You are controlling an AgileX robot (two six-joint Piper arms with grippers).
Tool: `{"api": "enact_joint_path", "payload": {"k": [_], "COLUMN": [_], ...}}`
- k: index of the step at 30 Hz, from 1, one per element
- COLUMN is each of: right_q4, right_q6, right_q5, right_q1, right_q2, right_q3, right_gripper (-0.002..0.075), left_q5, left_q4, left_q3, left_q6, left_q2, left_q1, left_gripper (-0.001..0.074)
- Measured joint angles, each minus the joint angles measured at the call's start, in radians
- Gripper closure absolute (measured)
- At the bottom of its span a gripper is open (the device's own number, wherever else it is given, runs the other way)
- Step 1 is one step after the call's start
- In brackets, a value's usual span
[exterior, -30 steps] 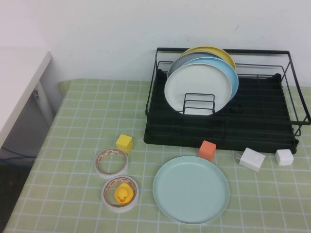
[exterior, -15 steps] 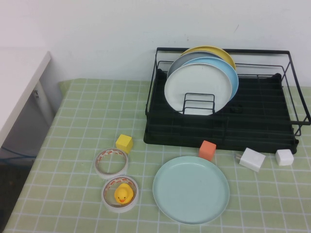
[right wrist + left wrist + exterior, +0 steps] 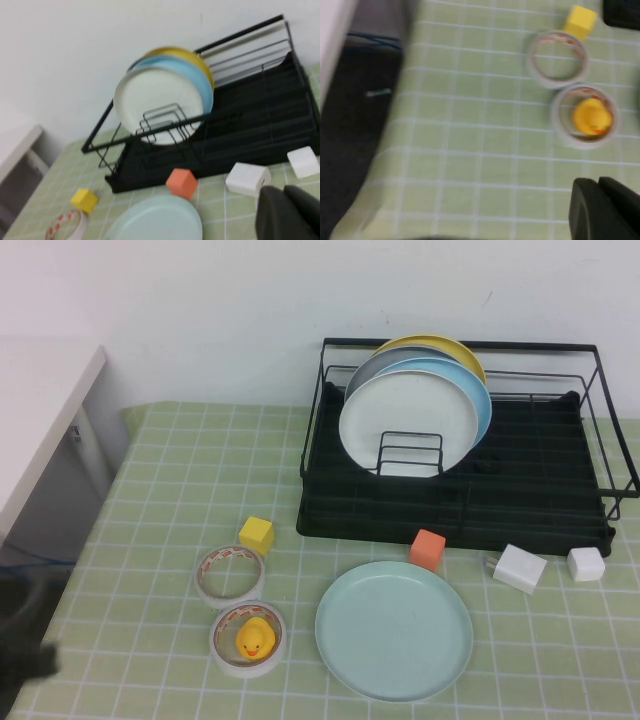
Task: Place plate on rack
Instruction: Pick up the plate from the table
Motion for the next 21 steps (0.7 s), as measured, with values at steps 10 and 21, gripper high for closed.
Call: {"api": "enact_joint_path", "payload": {"k": [10,21], "right_q4": [0.108,0.1], "right_q6": [-0.261,-0.34], "right_q5": [0.08,0.143], "right_q1": [0.0,0.0], "right_q2": [0.0,0.0], "right_q3": [-0.024,-0.1], "right_gripper": [0.0717,0.0717], "left_q5": [-0.031,-0.003], "left_q4": [-0.216,-0.33], "left_q3": [-0.287,-0.477], "left_q6": [0.283,0.214], "left_q2": [0.448,0.918], "left_q1": [-0.2,-0.316], "left_gripper": [0.0724,0.029]}}
